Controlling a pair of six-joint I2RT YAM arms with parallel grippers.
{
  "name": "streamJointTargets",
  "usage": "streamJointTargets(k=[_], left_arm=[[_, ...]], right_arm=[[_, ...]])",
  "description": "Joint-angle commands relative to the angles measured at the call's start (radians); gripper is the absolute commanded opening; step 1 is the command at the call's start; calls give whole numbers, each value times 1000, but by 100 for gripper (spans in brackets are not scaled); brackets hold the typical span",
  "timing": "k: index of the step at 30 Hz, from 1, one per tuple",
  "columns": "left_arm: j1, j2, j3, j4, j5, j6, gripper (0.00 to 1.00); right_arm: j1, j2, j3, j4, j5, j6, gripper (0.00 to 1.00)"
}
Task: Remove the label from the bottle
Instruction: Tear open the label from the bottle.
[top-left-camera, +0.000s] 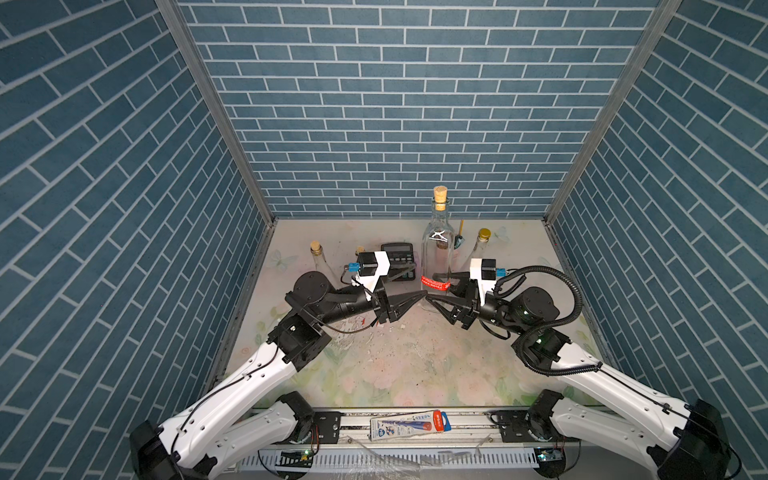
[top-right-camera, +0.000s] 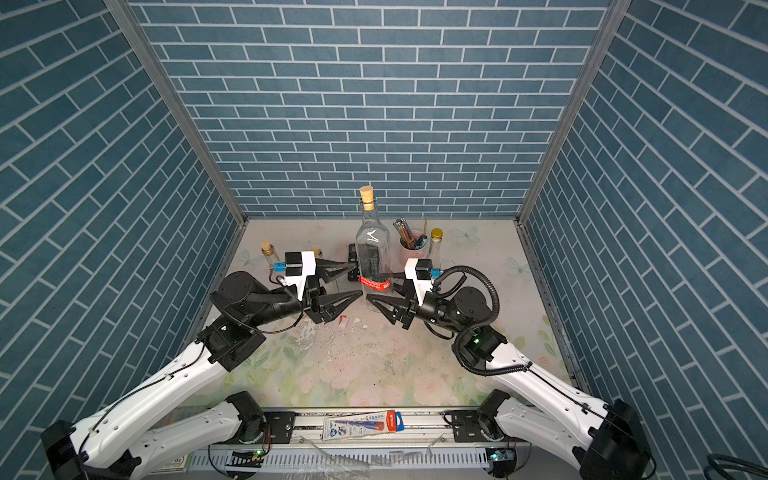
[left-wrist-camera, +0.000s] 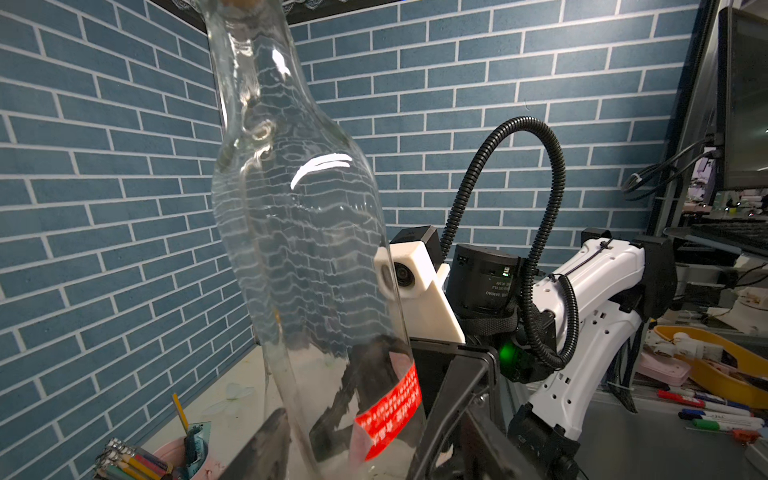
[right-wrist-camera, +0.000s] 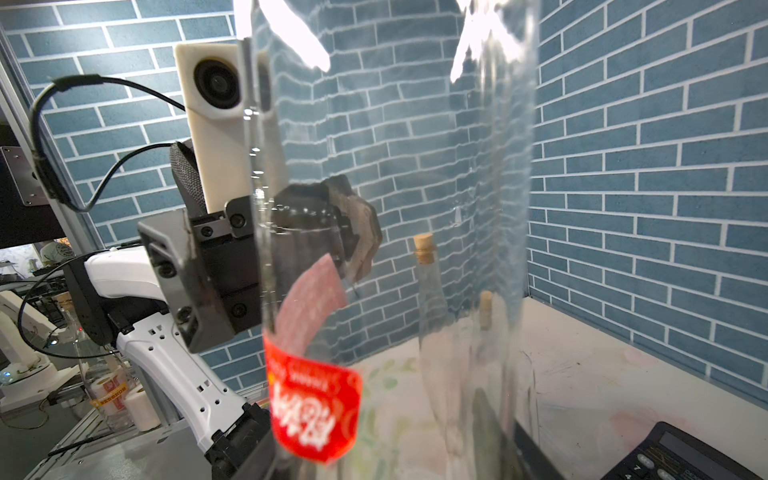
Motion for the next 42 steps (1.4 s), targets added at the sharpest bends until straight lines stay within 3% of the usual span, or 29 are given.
streamJointTargets(k=[1, 4, 8, 19, 30, 42], left_arm=[[-3, 7, 1, 4, 24, 4, 63], [-4, 11, -3, 5, 12, 4, 61], [-3, 22, 3, -5, 4, 9, 52], [-3, 29, 19, -20, 2, 4, 15], [-3, 24, 38, -52, -7, 21, 0], [-4, -11, 17, -47, -6, 31, 0]], right_arm=[[-5, -8, 53, 115, -24, 35, 0], [-4, -3, 54, 126, -31, 40, 0], [-4, 8, 52, 149, -38, 51, 0], [-4, 38, 50, 170, -40, 54, 0], [-3, 54, 55, 136, -45, 30, 0], [-2, 42, 37, 88, 15, -11, 0]])
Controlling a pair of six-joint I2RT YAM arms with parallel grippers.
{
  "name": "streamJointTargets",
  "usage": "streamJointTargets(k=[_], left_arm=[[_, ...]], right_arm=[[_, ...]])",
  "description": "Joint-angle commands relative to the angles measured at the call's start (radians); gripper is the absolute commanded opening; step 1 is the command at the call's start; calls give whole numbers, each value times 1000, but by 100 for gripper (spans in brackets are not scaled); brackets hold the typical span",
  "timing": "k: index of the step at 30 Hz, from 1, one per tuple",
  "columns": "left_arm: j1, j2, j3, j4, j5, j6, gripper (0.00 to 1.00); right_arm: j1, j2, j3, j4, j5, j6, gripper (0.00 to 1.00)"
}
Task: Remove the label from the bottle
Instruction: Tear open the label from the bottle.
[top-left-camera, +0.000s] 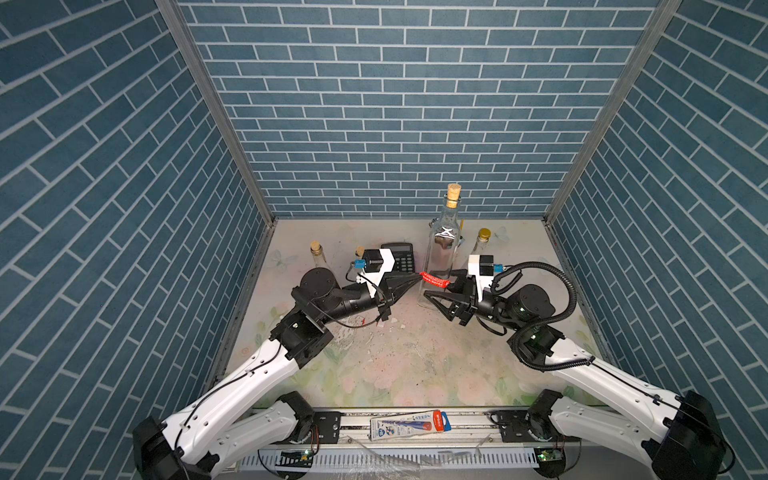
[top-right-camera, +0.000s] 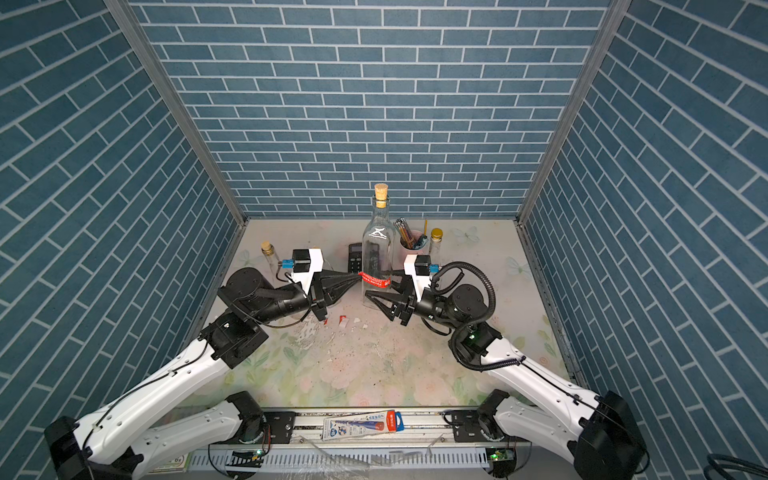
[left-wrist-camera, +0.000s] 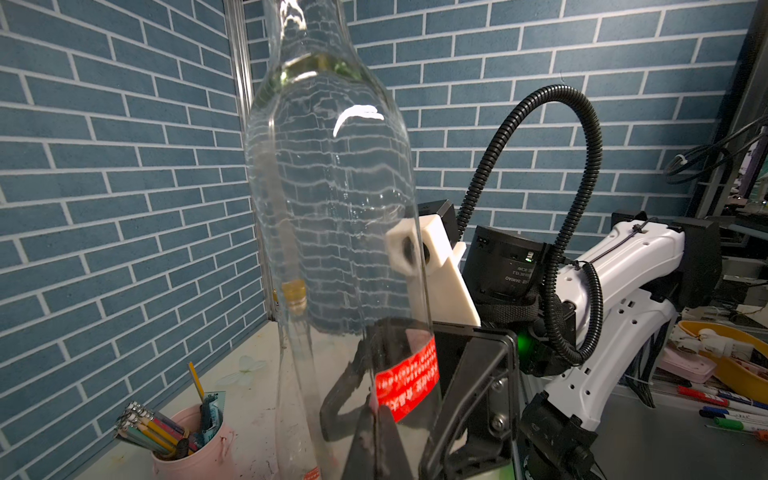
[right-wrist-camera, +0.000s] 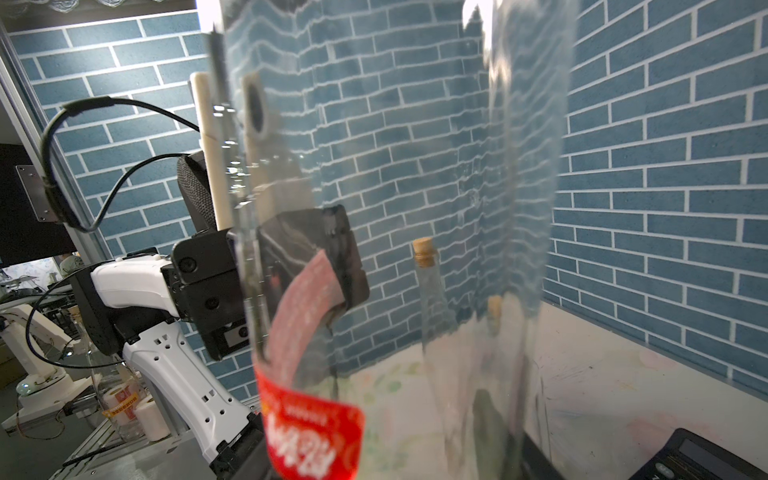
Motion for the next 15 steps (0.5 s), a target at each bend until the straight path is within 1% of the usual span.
streamJointTargets(k=[1, 10, 15], left_arm=[[-6, -32, 4, 14, 32, 10, 0], [-6, -51, 14, -19, 44, 17, 0], [-6, -78, 8, -85, -37, 50, 0]], right_arm=[[3, -12, 37, 9, 34, -50, 0], [4, -8, 28, 7, 51, -63, 0], [4, -19, 30, 13, 35, -61, 0]])
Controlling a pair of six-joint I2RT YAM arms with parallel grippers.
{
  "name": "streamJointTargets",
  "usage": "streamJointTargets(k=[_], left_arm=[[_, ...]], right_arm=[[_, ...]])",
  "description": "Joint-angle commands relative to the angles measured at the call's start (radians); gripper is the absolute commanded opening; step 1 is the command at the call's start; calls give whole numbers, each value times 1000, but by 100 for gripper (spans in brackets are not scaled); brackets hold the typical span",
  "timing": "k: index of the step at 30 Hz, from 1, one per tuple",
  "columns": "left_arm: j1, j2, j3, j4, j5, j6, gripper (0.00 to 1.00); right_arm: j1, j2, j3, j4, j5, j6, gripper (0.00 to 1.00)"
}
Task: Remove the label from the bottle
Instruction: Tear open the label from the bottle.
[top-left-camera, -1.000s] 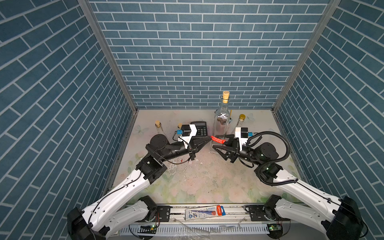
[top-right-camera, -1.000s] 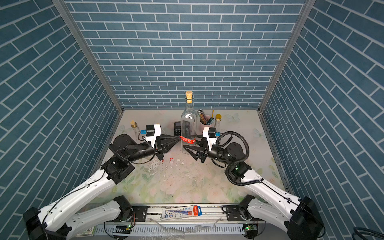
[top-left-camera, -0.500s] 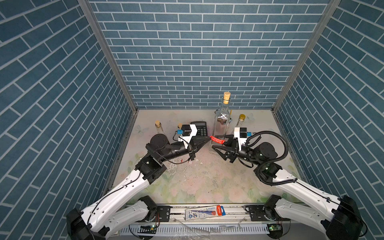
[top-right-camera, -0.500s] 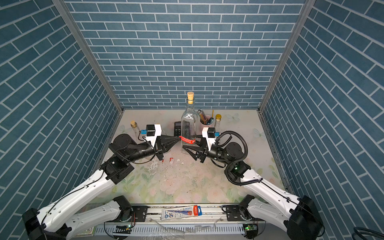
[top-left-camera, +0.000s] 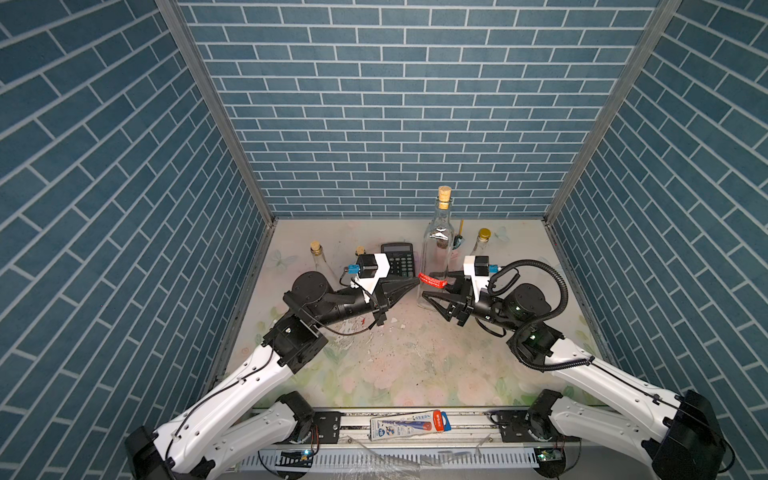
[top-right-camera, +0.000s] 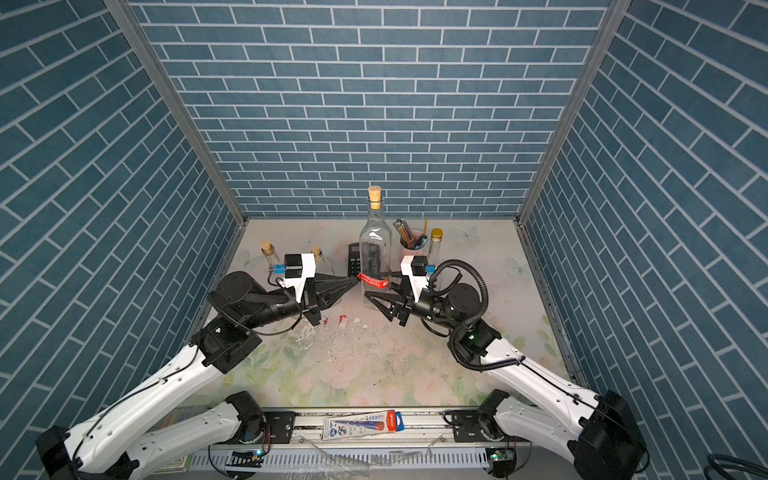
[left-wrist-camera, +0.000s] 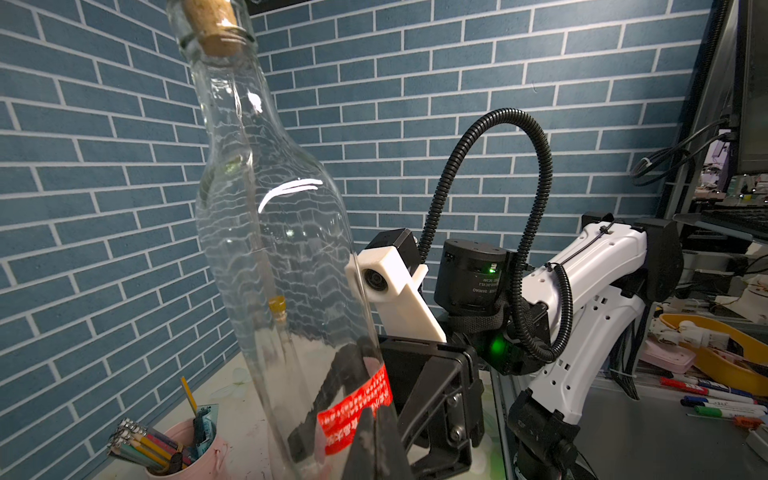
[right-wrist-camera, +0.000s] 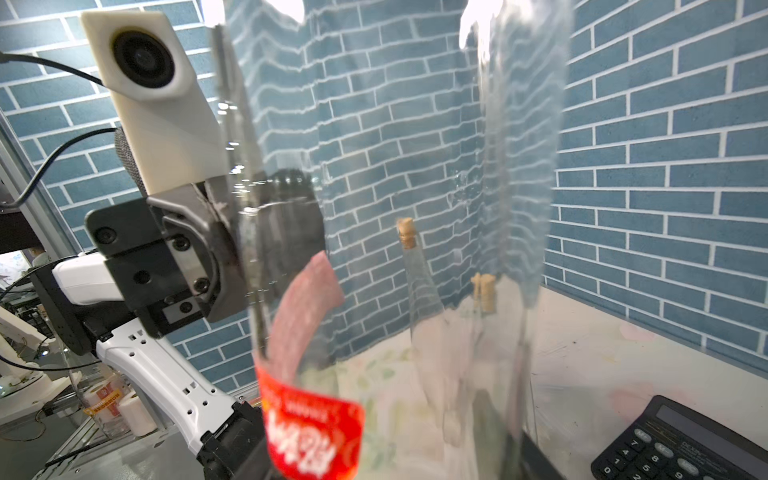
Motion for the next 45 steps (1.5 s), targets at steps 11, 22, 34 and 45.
streamJointTargets(k=[11, 22, 34, 45], left_arm=[[-4, 20, 25, -59, -40, 32, 48], [-3, 32, 43, -59, -15, 23, 37], [-3, 41, 59, -74, -9, 23, 13], [-3, 61, 67, -90, -8, 24, 1]], right_arm=[[3, -21, 38, 105, -66, -27, 0], [3, -8, 34, 126, -106, -31, 0], [6, 9, 41, 122, -142, -42, 0], [11, -2, 46, 124, -140, -51, 0]])
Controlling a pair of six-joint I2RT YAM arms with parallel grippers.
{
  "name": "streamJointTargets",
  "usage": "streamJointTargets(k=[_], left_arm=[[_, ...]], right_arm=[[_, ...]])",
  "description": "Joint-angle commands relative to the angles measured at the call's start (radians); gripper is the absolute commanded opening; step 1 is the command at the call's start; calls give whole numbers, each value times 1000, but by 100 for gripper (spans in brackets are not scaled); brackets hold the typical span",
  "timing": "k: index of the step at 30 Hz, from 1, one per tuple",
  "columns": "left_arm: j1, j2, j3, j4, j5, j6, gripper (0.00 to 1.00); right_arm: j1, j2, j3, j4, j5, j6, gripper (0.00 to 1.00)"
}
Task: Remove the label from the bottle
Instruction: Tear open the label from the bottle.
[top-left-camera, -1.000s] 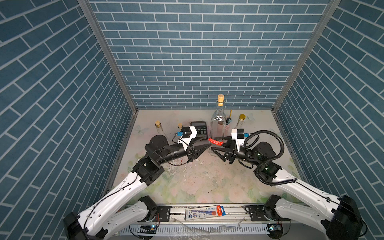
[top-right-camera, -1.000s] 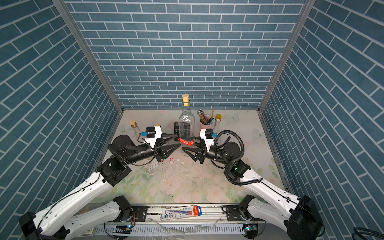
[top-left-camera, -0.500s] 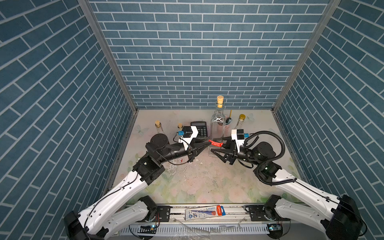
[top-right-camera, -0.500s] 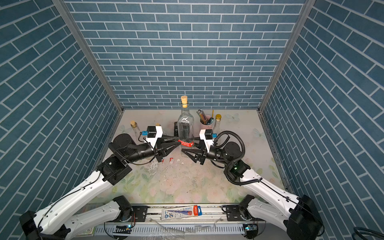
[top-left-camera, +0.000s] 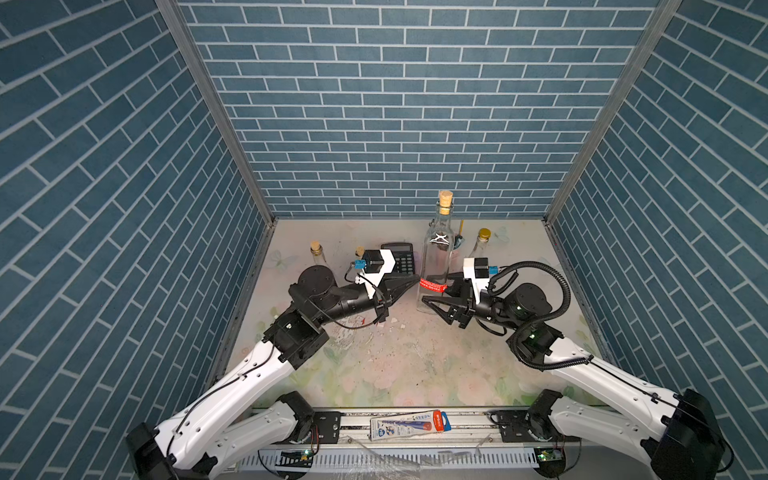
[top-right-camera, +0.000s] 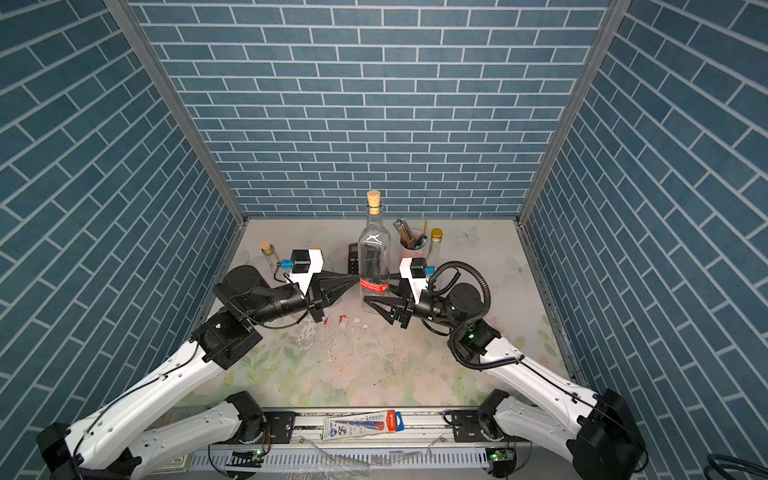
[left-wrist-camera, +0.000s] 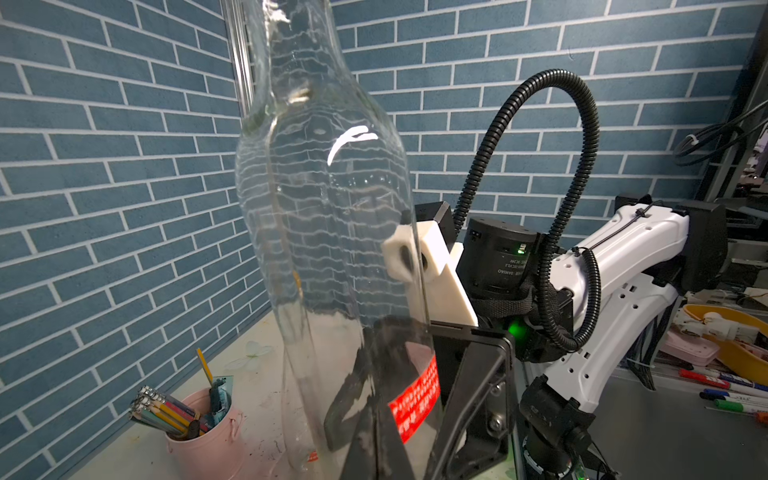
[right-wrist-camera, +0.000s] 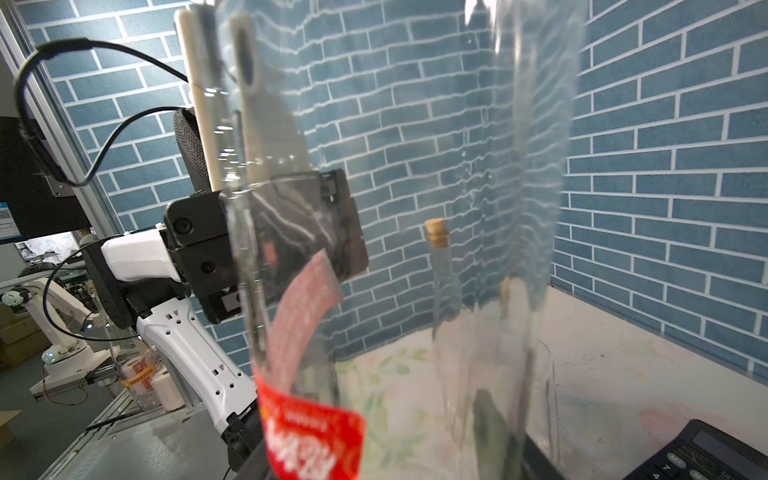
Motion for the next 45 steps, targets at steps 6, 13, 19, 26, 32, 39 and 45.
streamJointTargets(k=[6, 13, 19, 26, 32, 39, 45], left_arm=[[-3, 20, 21, -18, 16, 4, 0], [-3, 8, 5, -3, 19, -10, 0], [-3, -3, -7, 9, 29, -13, 0], [-4, 1, -3, 10, 67, -19, 0], [-3, 4, 4, 9, 112, -26, 0], [-4, 7, 10, 10, 141, -29, 0], [-3, 2, 14, -12, 116, -14, 0]], right_arm=[[13, -27, 44, 90, 34, -28, 0], [13, -46, 22, 108, 110, -22, 0], [13, -44, 16, 117, 141, -25, 0], [13, -42, 13, 110, 169, -31, 0], [13, -47, 8, 102, 198, -41, 0], [13, -47, 6, 96, 207, -45, 0], [13, -47, 4, 89, 206, -53, 0]])
